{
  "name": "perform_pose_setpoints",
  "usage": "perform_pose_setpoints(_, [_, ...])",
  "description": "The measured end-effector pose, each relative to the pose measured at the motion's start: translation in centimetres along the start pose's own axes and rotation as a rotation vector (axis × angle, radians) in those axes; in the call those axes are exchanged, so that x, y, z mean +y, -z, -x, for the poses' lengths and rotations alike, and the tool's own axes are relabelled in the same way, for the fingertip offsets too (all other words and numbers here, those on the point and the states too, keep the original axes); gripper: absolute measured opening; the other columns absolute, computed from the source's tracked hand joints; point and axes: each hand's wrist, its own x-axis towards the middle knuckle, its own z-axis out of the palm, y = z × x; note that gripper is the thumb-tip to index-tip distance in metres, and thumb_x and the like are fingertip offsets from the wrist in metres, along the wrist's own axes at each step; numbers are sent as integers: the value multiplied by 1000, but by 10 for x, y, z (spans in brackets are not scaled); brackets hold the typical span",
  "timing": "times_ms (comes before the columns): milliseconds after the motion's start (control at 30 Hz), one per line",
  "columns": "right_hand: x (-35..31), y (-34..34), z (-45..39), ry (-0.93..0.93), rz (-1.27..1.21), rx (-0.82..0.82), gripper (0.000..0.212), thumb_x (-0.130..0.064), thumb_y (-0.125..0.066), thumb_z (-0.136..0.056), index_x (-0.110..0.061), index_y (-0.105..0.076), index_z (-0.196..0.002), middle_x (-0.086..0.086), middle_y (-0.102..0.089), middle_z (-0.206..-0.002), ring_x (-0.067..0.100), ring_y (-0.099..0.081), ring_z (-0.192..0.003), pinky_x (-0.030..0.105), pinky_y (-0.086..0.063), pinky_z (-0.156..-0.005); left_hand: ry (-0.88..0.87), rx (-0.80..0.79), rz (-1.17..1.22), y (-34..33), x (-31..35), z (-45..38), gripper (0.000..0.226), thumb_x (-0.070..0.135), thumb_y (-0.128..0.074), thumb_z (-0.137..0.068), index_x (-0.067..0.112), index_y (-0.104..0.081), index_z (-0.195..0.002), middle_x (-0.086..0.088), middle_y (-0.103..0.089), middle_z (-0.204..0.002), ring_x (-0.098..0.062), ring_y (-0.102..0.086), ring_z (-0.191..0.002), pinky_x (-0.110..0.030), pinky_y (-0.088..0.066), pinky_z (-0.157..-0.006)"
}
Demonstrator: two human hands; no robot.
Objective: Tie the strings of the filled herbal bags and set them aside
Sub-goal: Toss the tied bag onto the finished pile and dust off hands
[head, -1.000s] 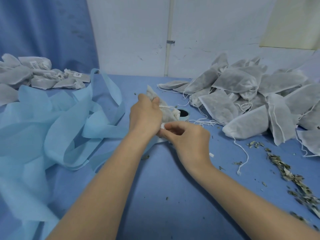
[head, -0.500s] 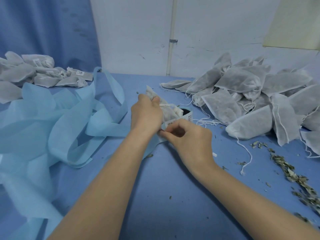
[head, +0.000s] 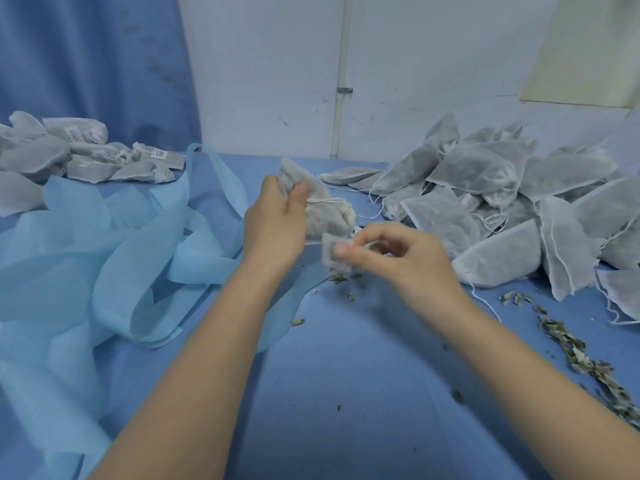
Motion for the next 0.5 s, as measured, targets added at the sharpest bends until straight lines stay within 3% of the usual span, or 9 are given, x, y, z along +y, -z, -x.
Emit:
perform_pose_setpoints(67, [-9,6,-5,5,-97,12,30,-51,-80,-50,-26,-70,-65,10,-53,-72,19,-42,-69,28,-33,-66,-37,-56,79,0,4,4,18,34,-46,-97,18,-49,-88,9,-52,-76,-7,-49,-70,-19,-34,-56])
perform_pose_setpoints(133, [-16,11,-11,31,-121,43,29,-50,-79,-50,-27,-71,-64,3,-55,-67,17,-42,-68,27,-34,-66,-68,-123,134,-1,10,8,16,33,-48,-96,26,-49,-82,12,-55,-75,3,-49,-67,-8,-37,-56])
perform_pose_setpoints(233, [-18,16,-16,63,-69,117,22,-51,-76,-50,-33,-71,-63,-17,-54,-69,5,-39,-63,18,-35,-65,-98,-208,169,-4,17,13,14,32,-49,-96,27,-52,-83,14,-58,-77,1,-52,-70,-13,-41,-63])
perform_pose_setpoints(333, [-16,20,-18,76,-11,190,15,-52,-74,-52,-41,-69,-60,-17,-55,-86,-2,-47,-75,15,-38,-75,-94,-265,223,-4,22,17,15,30,-49,-96,19,-57,-92,10,-62,-82,-7,-56,-77,-24,-45,-73])
perform_pose_setpoints(433, [-14,23,-19,92,28,235,13,-48,-78,-56,-43,-67,-57,-19,-49,-84,-10,-45,-68,5,-34,-65,-91,-306,287,-4,26,20,13,28,-51,-96,20,-60,-90,10,-63,-82,-3,-56,-74,-19,-44,-68])
perform_pose_setpoints(500, [-11,24,-20,111,65,252,19,-37,-82,-66,-42,-65,-58,-12,-55,-95,-10,-51,-79,7,-37,-73,-72,-327,328,-5,30,23,13,25,-50,-97,21,-60,-91,7,-66,-88,-4,-58,-77,-19,-45,-70])
